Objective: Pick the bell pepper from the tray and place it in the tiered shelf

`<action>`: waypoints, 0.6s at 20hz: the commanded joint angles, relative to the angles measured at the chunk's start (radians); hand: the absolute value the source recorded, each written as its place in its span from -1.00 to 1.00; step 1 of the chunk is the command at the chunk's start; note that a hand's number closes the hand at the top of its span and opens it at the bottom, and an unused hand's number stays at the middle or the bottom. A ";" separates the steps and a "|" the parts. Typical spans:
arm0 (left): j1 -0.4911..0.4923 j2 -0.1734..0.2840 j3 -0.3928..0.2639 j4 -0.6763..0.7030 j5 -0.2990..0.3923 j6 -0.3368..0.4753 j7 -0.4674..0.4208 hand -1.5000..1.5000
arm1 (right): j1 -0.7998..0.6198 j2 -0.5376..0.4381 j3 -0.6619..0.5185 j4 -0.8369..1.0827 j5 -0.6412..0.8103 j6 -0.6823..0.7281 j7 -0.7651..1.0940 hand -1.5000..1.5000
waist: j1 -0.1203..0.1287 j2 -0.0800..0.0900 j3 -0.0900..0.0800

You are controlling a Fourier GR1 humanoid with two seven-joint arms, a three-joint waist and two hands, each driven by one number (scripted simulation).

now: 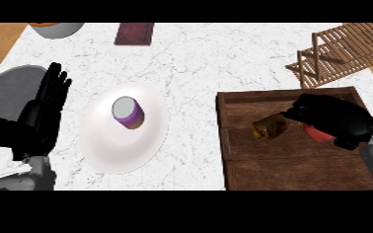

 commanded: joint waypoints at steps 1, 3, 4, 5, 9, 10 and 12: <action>0.013 -0.008 -0.011 -0.050 -0.016 0.004 0.034 0.00 | 0.021 0.052 0.052 -0.010 0.075 -0.051 0.007 1.00 | -0.001 0.004 0.007; 0.068 -0.029 0.003 0.008 -0.001 -0.018 -0.071 0.00 | 0.017 0.030 0.016 0.001 0.053 -0.099 -0.047 1.00 | 0.000 0.004 0.007; 0.050 -0.046 -0.028 0.008 -0.036 0.007 -0.048 0.00 | 0.001 0.054 0.015 0.034 0.068 -0.147 -0.038 1.00 | 0.001 0.005 0.007; 0.021 -0.057 -0.056 -0.023 -0.059 0.030 0.002 0.00 | -0.022 0.062 0.004 0.084 0.051 -0.196 -0.069 1.00 | 0.003 0.006 0.008; 0.014 -0.016 0.003 -0.013 -0.027 0.020 0.015 0.00 | 0.100 0.018 -0.236 0.184 -0.127 -0.009 0.054 1.00 | -0.032 0.007 0.010; 0.029 -0.006 0.021 -0.004 -0.026 0.017 -0.012 0.00 | 0.119 0.013 -0.293 0.210 -0.162 0.038 0.090 1.00 | -0.047 0.007 0.009; 0.032 -0.020 -0.003 -0.033 -0.014 0.005 0.004 0.00 | 0.104 0.004 -0.380 0.290 -0.215 0.088 0.130 1.00 | -0.024 0.009 0.010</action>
